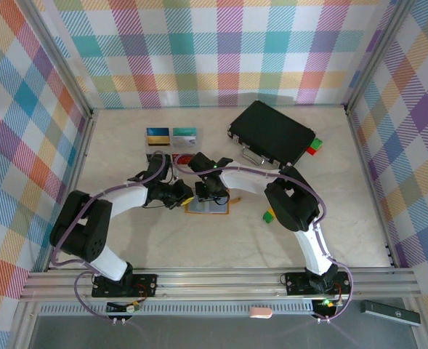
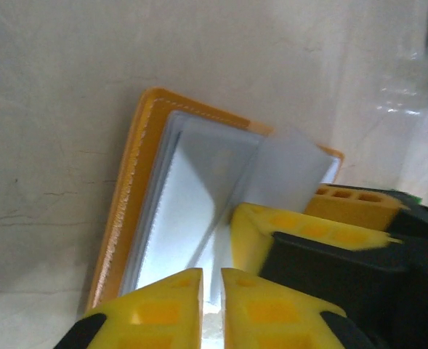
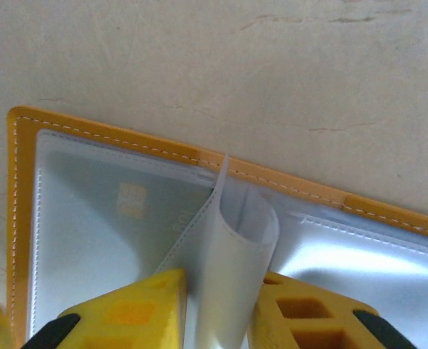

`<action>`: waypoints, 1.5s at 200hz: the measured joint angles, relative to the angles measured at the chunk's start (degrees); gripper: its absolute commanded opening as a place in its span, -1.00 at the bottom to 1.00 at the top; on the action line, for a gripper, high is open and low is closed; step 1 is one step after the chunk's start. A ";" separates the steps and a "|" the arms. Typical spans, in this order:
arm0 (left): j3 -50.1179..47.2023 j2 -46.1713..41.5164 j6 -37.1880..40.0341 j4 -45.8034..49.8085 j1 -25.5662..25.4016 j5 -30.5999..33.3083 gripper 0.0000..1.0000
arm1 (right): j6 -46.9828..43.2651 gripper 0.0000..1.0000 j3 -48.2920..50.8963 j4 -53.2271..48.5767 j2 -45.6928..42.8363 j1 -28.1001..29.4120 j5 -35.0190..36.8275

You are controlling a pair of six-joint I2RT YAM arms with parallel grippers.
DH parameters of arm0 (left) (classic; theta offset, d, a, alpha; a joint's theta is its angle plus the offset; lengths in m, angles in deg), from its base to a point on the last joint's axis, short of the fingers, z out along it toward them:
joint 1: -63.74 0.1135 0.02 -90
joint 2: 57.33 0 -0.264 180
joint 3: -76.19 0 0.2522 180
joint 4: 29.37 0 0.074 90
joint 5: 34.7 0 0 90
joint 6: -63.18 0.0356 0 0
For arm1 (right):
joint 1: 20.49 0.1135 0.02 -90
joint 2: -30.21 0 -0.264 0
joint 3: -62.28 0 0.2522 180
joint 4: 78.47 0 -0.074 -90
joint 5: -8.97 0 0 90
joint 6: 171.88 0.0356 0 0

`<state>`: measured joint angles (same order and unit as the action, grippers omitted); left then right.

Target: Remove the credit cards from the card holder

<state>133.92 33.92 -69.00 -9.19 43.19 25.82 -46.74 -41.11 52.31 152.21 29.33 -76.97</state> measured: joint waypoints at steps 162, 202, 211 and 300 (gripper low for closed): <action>0.83 3.08 0.22 1.40 -0.04 2.08 -0.72 | 0.26 -0.19 14.56 -0.22 -12.70 -2.71 10.10; 3.15 3.08 1.99 5.14 -0.07 1.90 -0.53 | 0.52 -0.14 19.67 2.43 -21.09 -5.46 10.86; 3.82 3.02 2.43 6.27 -0.07 1.92 -0.48 | 0.59 -0.13 20.13 3.39 -22.53 -5.44 10.56; 5.57 -6.60 4.52 14.60 10.23 4.66 0.13 | -0.20 0.02 7.19 1.25 -12.46 0.42 6.34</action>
<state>139.49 27.32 -64.47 5.41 53.41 30.48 -46.94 -33.92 53.55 139.75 29.75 -70.63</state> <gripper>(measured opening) 0.540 0.504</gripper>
